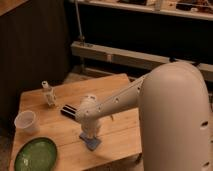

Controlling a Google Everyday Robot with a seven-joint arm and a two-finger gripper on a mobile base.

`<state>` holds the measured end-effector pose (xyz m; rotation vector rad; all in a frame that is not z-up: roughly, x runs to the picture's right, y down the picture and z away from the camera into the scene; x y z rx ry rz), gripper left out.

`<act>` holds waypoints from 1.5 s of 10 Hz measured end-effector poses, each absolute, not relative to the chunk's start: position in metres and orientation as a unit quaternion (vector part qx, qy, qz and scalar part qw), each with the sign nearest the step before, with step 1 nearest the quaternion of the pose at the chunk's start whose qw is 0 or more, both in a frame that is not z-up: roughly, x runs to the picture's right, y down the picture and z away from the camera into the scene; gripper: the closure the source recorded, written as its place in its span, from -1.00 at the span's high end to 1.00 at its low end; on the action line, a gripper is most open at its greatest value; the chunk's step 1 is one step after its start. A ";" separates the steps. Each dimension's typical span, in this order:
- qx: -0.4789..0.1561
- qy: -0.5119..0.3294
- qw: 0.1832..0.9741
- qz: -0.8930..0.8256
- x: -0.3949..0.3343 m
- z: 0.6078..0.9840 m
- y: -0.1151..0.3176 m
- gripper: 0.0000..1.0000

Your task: Wipe the white sponge on the table

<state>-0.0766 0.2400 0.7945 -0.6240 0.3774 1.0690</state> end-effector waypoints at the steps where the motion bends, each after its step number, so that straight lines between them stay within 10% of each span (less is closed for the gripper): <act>1: -0.289 0.177 0.790 0.511 -0.071 0.805 0.228 -1.00; 15: -0.253 0.258 0.742 0.565 0.017 0.839 0.194 -1.00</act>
